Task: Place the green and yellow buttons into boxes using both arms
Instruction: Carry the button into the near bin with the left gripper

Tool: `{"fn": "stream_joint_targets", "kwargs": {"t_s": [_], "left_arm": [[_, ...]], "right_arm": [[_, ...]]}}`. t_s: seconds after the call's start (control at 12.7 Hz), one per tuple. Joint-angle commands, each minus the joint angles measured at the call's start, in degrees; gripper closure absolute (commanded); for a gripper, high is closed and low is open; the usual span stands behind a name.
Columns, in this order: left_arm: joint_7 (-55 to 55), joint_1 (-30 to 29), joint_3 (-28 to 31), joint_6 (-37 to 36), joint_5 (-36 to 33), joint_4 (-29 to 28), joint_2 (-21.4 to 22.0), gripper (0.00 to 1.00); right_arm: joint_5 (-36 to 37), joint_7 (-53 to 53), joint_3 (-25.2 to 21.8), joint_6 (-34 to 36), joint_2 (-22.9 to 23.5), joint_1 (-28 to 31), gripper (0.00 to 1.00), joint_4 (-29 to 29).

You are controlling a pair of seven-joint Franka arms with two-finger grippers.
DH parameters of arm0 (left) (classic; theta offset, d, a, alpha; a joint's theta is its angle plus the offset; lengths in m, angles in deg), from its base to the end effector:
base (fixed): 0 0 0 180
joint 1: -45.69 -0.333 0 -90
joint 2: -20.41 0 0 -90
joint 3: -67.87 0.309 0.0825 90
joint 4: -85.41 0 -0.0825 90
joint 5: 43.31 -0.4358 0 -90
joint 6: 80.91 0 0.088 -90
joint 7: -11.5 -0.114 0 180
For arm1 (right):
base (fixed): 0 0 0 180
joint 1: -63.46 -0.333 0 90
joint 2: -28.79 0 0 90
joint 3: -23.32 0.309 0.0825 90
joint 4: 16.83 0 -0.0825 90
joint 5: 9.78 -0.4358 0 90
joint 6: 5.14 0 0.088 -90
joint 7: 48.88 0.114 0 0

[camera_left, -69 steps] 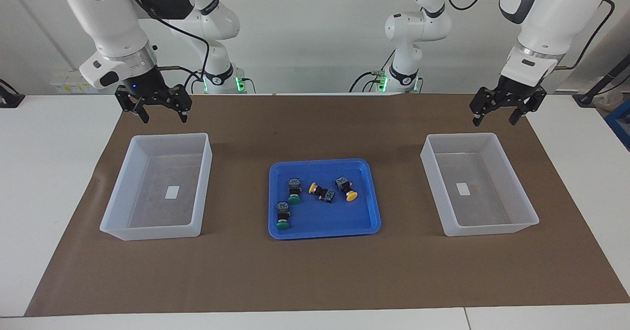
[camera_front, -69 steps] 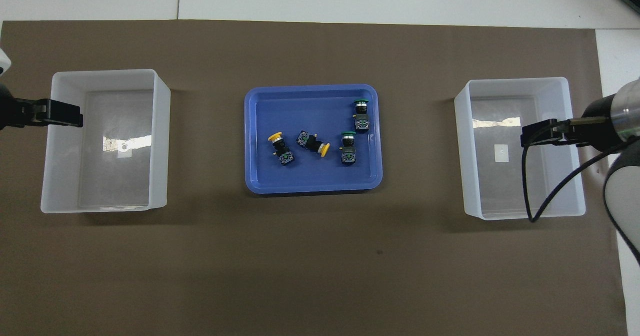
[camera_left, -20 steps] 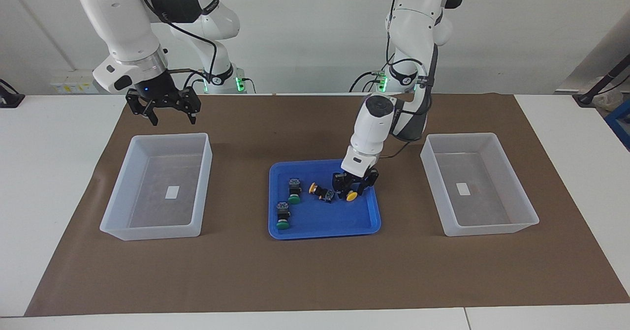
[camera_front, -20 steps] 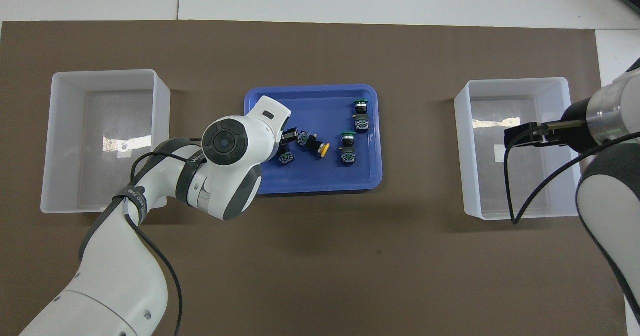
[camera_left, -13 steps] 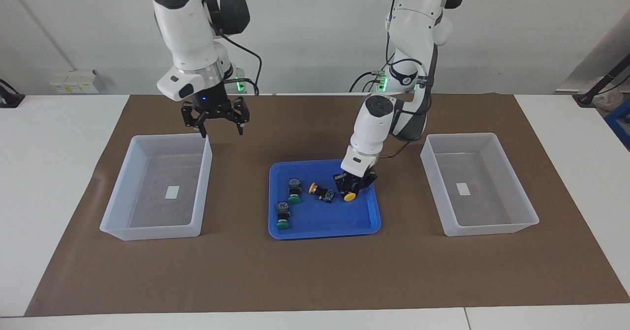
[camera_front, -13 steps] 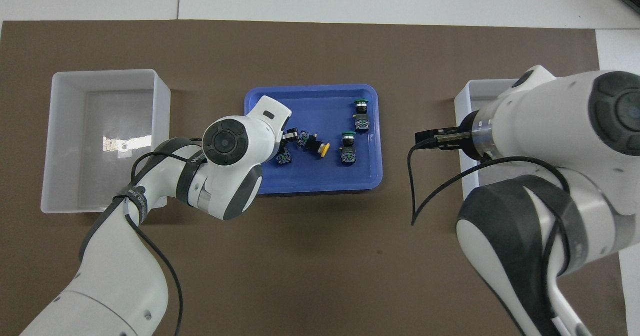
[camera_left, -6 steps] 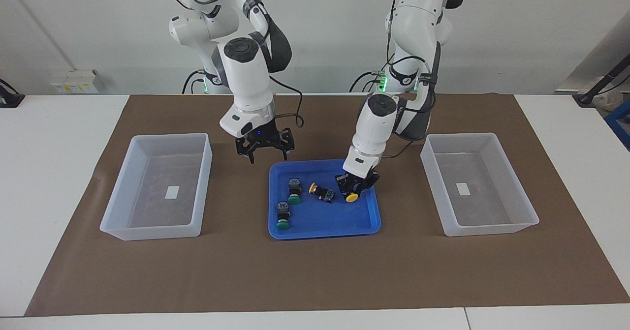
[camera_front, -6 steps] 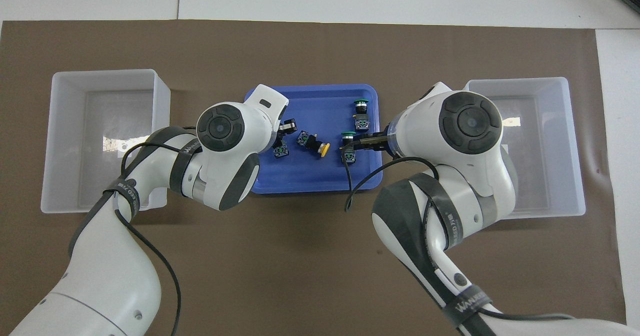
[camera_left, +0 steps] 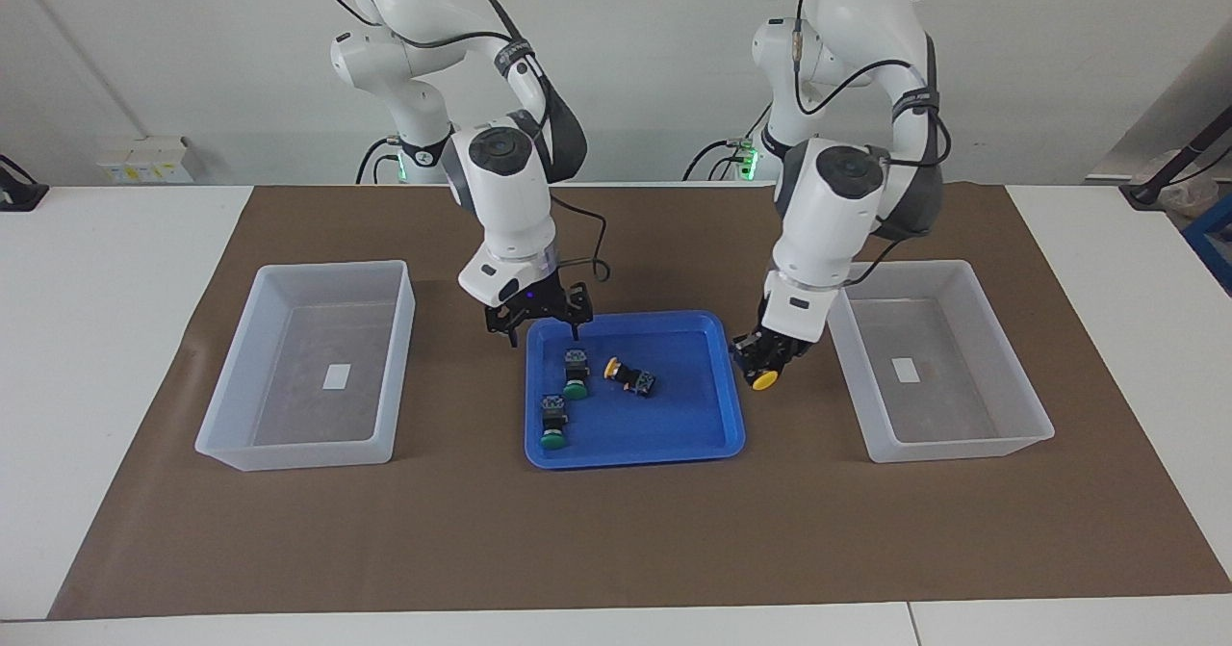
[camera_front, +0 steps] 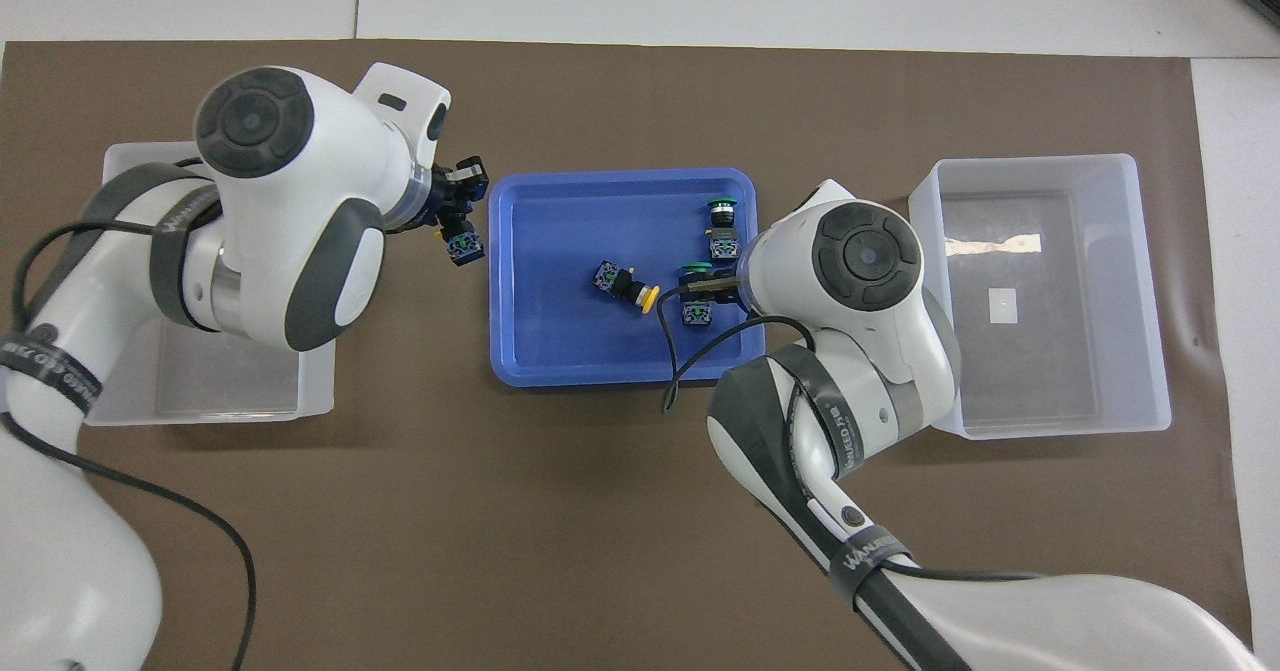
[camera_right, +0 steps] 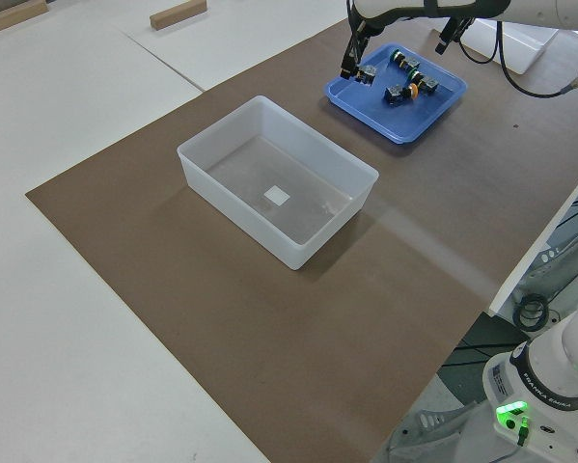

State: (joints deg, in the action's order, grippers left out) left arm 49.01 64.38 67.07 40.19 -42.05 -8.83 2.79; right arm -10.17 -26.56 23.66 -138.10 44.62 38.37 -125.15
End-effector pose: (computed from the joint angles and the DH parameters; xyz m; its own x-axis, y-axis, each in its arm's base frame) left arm 0.6716 -0.2380 0.4185 0.9394 0.3239 0.1123 0.3111 -0.9431 0.1172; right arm 0.6096 0.2899 0.3322 0.9893 0.0446 0.1389 0.0541 -0.9964 -0.0649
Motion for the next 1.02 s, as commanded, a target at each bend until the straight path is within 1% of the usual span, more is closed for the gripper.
{"fn": "stream_joint_targets", "kwargs": {"t_s": [0.0,0.16,0.31,0.39,0.55,0.63,0.71,0.79,0.86,0.94], "left_arm": [[-5.0,-4.3,-0.3,-7.6,-0.4,4.0,1.0,1.0],[-11.4,-8.1,-0.3,-9.9,-0.2,3.9,2.2,1.0],[-18.8,-11.7,-0.3,-11.0,-0.2,3.5,2.4,1.0],[-23.0,-13.7,-0.3,-11.0,-0.2,2.9,2.9,1.0],[-32.0,-16.8,-0.3,-9.4,-0.2,-1.7,4.6,1.0],[-34.7,-18.3,-0.2,-6.5,-0.2,-5.1,5.9,1.0],[-35.0,-19.4,-0.3,-2.5,-0.2,-9.3,7.2,1.0],[-35.1,-19.7,-0.2,3.2,-0.2,-14.6,8.7,1.0],[-35.1,-19.7,-0.2,8.5,-0.2,-18.8,9.4,1.0],[-35.0,-19.7,-0.2,11.6,-0.2,-21.1,9.0,1.0]], "right_arm": [[0.3,1.3,0.1,-3.2,0.8,-0.1,0.0,-2.2],[0.4,1.1,0.1,-4.7,2.2,-0.3,0.0,-2.2],[0.3,1.5,0.1,-8.1,4.4,-1.8,0.0,-2.2],[0.3,1.6,0.1,-8.8,5.2,-1.9,0.09,-2.2],[0.2,2.7,0.1,-11.3,7.4,-3.9,0.12,-2.0],[0.3,3.0,0.0,-11.4,7.5,-4.1,0.15,-2.1],[0.3,3.0,0.0,-11.4,7.5,-4.1,0.2,-2.1],[0.3,3.0,0.0,-11.2,7.5,-4.2,0.3,-2.2],[0.3,3.1,0.0,-10.8,7.1,-4.1,0.6,-2.2],[0.3,3.1,-0.1,-10.1,6.6,-3.9,0.91,-2.2]]}}
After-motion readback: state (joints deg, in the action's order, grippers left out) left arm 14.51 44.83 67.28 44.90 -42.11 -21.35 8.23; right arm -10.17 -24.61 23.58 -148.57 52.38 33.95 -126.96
